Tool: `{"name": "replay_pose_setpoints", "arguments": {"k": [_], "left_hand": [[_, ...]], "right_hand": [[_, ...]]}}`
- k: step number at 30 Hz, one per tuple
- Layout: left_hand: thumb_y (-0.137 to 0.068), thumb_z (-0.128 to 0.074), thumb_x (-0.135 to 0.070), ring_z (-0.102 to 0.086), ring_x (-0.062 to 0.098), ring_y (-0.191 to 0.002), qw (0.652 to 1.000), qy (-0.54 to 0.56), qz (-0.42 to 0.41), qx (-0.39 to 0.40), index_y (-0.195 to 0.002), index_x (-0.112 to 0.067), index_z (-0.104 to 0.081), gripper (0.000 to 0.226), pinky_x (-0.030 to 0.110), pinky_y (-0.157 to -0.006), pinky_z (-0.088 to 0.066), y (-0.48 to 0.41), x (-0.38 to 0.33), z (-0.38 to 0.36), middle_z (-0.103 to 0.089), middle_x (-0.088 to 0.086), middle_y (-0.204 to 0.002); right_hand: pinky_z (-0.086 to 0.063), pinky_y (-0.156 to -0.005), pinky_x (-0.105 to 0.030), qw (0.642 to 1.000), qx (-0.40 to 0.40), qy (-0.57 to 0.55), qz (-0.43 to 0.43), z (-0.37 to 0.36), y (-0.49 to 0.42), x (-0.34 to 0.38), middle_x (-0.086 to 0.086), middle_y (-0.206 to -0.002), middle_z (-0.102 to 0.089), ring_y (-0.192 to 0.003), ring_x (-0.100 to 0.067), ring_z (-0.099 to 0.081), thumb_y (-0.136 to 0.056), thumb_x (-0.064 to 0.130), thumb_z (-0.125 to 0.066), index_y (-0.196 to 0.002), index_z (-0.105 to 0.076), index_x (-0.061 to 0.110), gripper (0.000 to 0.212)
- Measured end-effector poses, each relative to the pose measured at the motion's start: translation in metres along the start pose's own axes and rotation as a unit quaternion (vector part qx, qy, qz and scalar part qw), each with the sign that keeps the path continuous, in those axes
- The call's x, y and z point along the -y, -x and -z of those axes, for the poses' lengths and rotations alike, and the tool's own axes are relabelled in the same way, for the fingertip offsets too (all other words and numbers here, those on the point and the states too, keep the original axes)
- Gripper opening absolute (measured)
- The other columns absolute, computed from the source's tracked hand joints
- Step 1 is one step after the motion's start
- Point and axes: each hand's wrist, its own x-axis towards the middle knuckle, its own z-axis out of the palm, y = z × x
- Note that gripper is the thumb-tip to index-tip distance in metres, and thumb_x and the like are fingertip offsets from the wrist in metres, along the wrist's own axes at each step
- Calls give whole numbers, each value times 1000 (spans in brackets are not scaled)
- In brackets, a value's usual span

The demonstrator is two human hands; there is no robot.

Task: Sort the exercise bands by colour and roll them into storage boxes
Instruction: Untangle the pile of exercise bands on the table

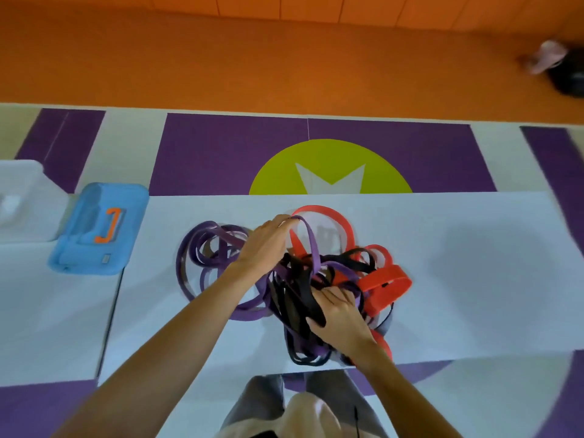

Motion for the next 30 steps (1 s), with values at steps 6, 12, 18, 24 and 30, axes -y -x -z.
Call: {"name": "replay_pose_setpoints", "arguments": {"k": [6,12,18,24,30], "left_hand": [[-99,-50,5,-64,32,-114,1000,23,8,18,-157,-29,-45,67,48,-82,-55,21,14,16,-64,4,-132],[-106,-45,-3,-66,34,-114,997,24,32,68,-161,-28,-37,61,49,-88,-54,32,16,19,-59,4,-142],[-107,-45,-5,-66,32,-112,995,35,42,80,-160,-30,-38,59,49,-87,-55,32,21,28,-57,0,-141],[-107,-45,-6,-66,31,-109,986,69,16,150,-163,-37,-34,64,43,-82,-55,39,21,37,-51,1,-155],[-109,-43,-29,-69,16,-87,975,152,27,161,-156,-45,-42,50,42,-81,-56,56,21,45,-63,-3,-143]], "right_hand": [[-34,-117,-46,945,-24,-104,-308,3,20,-31,-5,-164,-35,-147,-33,-41,-91,28,-74,-134,-67,34,44],[-50,-92,-33,903,5,-219,-370,12,5,-41,2,-121,-63,-109,-20,-63,-73,24,-90,-130,-60,22,64],[-62,-80,-39,875,158,-254,-381,18,-8,-28,7,-81,-76,-76,-12,-73,-78,43,-86,-95,-75,23,28],[-66,-70,-42,774,162,-457,-406,42,-38,38,-6,-104,-79,-78,-29,-80,-96,43,-72,-110,-73,14,32],[-66,-80,-42,683,126,-576,-430,36,-82,75,-9,-104,-77,-86,-34,-79,-93,41,-77,-109,-72,14,31]]}}
